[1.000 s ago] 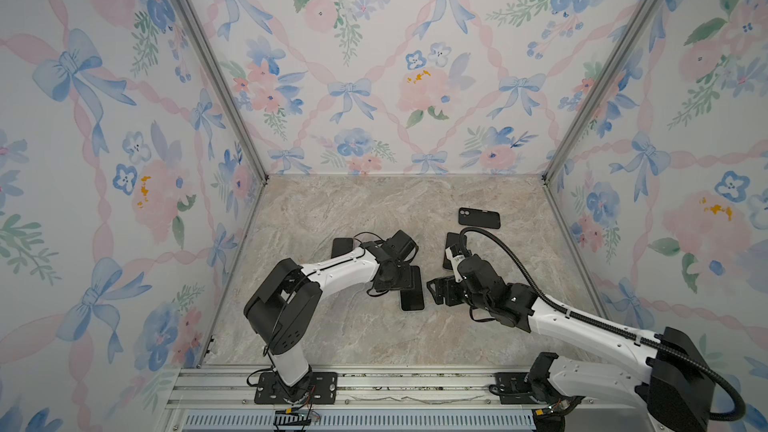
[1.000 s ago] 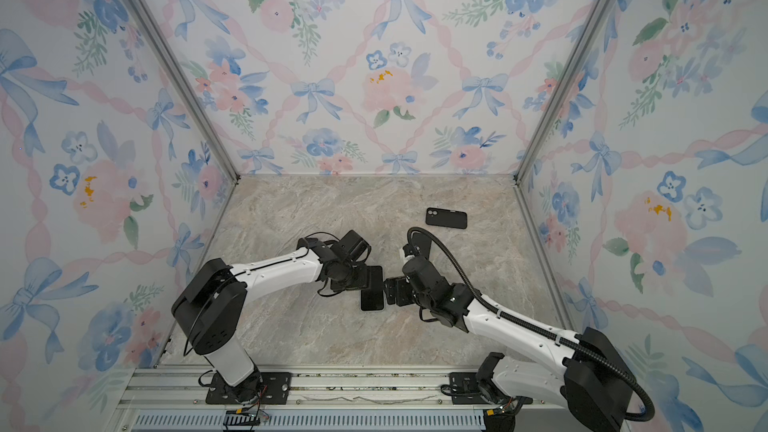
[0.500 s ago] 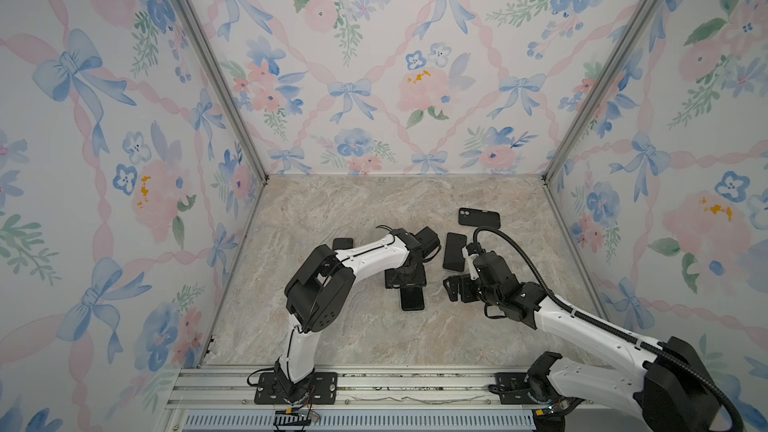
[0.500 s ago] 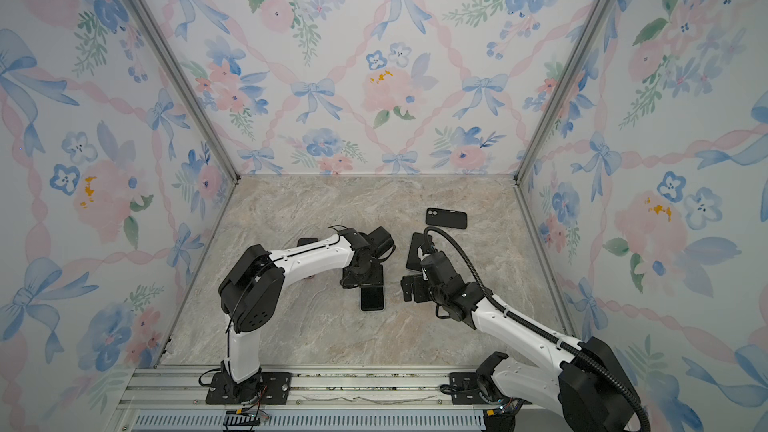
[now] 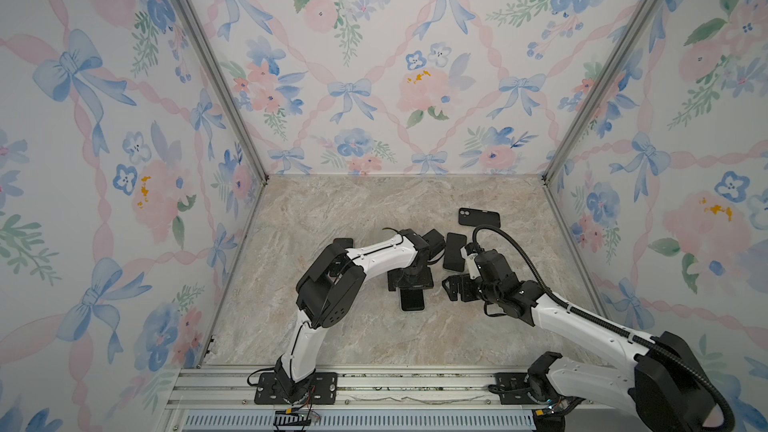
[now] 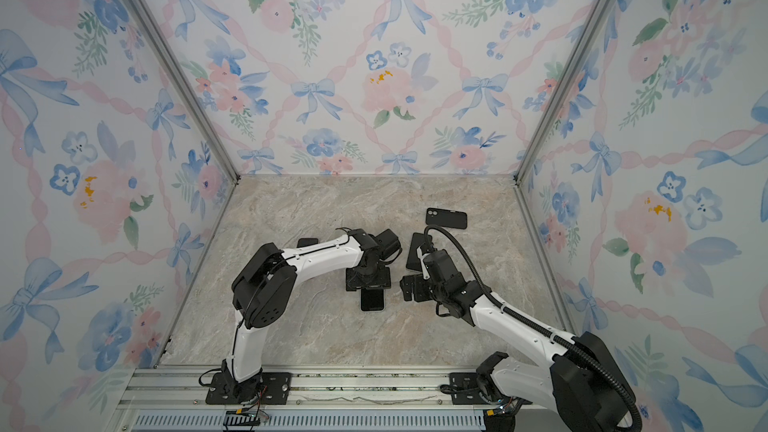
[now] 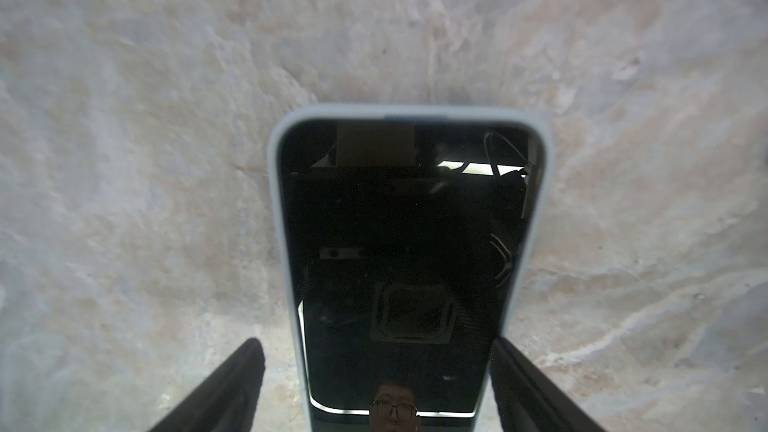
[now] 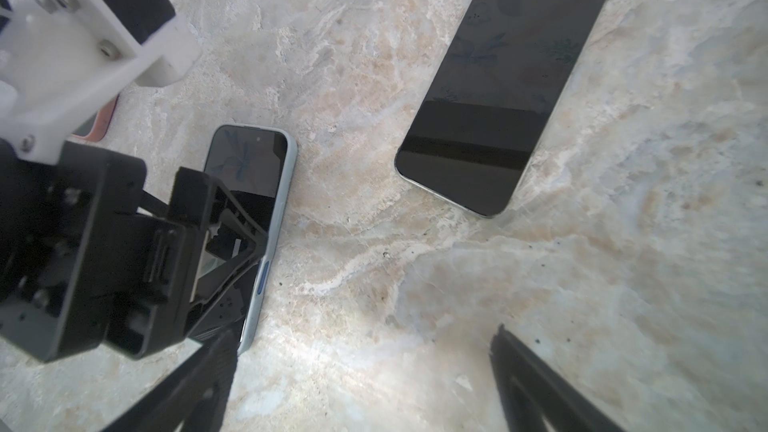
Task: Put the phone into the phone case
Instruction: 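Carry the cased phone with the left gripper beside the pink-cased phone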
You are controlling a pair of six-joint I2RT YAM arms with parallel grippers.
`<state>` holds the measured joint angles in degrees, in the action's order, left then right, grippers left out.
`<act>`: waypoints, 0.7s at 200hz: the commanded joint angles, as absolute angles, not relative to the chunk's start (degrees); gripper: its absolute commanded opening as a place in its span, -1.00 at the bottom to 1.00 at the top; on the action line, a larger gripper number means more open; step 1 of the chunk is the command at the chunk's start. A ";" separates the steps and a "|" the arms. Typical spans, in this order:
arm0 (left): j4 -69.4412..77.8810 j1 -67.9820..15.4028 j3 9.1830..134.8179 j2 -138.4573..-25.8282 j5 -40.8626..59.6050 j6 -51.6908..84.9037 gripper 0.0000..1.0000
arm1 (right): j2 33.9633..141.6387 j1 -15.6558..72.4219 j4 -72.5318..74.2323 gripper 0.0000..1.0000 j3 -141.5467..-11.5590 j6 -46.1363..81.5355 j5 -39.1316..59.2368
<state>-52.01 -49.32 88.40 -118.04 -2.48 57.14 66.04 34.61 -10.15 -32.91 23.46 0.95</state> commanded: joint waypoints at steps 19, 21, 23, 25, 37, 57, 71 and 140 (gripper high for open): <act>-53.70 -49.65 90.21 -118.75 -2.83 57.83 0.86 | 67.16 33.66 -8.90 0.94 -32.17 22.59 3.03; -53.70 -49.68 90.25 -118.68 -2.90 57.83 0.86 | 67.15 33.66 -8.88 0.94 -32.19 22.59 3.02; -53.75 -49.69 90.22 -118.72 -2.95 57.83 0.86 | 67.26 33.66 -8.83 0.94 -32.24 22.63 3.15; -53.71 -49.73 90.10 -118.76 -2.98 57.83 0.87 | 67.31 33.66 -8.76 0.94 -32.21 22.66 3.16; -53.70 -49.61 89.59 -119.20 -3.18 57.83 0.88 | 67.66 33.62 -8.40 0.94 -32.17 22.72 3.38; -53.70 -49.40 89.03 -121.15 -2.09 57.66 0.84 | 68.03 33.57 -7.99 0.94 -31.83 22.93 3.65; -53.75 -49.42 89.16 -122.08 -1.61 57.46 0.78 | 68.03 33.56 -7.96 0.94 -31.56 23.03 3.71; -53.83 -49.05 89.21 -121.22 -3.06 56.01 0.41 | 68.42 33.49 -8.28 0.95 -32.15 23.06 3.60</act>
<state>-52.03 -49.36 89.49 -120.55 -1.91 57.04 67.75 34.11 -8.78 -32.23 23.31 3.25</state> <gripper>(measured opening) 0.729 0.972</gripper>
